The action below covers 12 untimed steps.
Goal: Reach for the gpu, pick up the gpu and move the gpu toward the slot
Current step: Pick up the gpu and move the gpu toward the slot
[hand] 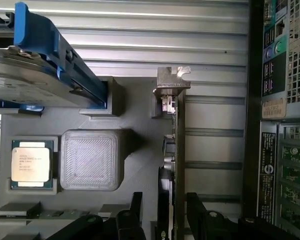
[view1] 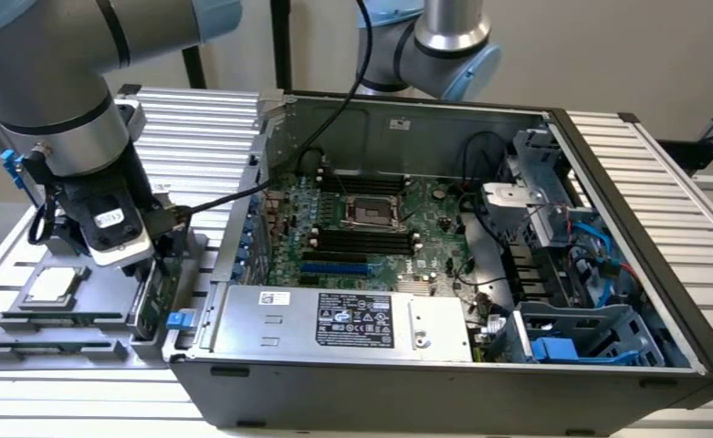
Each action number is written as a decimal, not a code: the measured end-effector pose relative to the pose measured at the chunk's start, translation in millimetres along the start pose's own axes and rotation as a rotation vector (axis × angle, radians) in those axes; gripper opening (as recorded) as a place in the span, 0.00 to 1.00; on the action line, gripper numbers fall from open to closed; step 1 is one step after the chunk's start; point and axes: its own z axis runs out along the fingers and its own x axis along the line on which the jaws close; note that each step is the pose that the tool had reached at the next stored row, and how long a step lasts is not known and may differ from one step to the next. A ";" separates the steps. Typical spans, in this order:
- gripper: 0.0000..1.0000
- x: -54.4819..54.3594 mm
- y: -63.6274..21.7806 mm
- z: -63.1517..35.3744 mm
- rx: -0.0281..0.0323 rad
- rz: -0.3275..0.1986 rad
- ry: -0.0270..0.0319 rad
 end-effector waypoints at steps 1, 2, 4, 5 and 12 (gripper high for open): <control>0.48 0.1 0.0 1.2 0.0003 -0.001 -0.0045; 0.48 0.4 0.0 2.1 0.0004 -0.001 -0.0082; 0.48 1.0 0.0 2.9 0.0003 -0.001 -0.0099; 0.48 1.5 0.0 3.0 0.0004 -0.001 -0.0100; 0.48 2.8 0.4 5.1 0.0026 -0.001 -0.0113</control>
